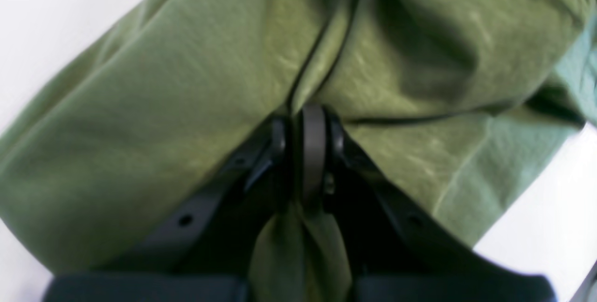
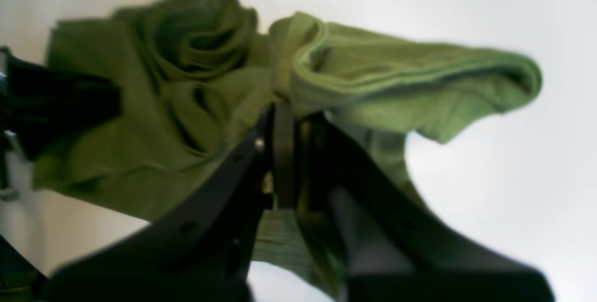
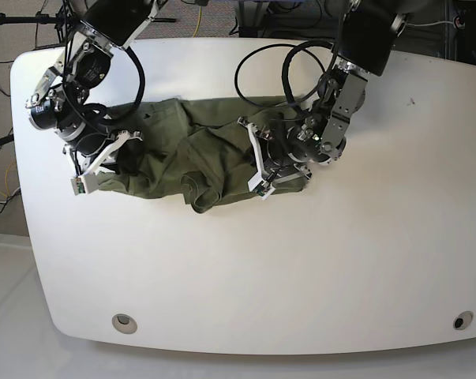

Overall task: Fold the T-shirt properly
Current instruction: 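Grasp the strip end with the right gripper and fold it toward the left gripper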

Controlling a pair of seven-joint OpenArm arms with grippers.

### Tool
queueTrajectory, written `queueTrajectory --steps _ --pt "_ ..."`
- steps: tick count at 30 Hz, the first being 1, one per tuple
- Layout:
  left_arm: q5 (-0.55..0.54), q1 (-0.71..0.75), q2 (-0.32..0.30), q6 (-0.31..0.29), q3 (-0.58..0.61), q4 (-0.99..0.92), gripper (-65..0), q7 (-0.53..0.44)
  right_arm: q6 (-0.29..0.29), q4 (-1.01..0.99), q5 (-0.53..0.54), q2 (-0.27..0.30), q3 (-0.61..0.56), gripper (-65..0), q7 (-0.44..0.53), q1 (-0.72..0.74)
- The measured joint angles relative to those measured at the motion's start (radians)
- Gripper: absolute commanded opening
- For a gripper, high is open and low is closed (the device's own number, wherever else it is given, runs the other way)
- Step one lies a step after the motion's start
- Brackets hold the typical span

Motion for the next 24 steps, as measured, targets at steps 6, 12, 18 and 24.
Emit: queueTrajectory --steps 6,12,18,24 --pt "0.017 -0.001 0.015 0.005 0.020 -0.013 -62.4 -0.049 0.000 0.000 -0.006 -0.014 -0.113 -65.0 0.000 0.000" --pt "0.028 -0.003 0.023 0.016 0.049 -0.016 -62.4 -0.064 0.000 -0.001 -0.008 -0.057 -0.191 -65.0 0.022 0.013" --pt "0.030 0.001 0.026 0.017 0.054 -0.016 -62.4 -0.072 0.000 -0.001 -0.073 -0.100 -0.249 -65.0 0.029 0.037" --pt "0.029 0.003 0.027 0.019 0.054 -0.016 -62.4 -0.074 0.000 -0.001 -0.171 -0.136 -0.336 -65.0 0.038 0.039"
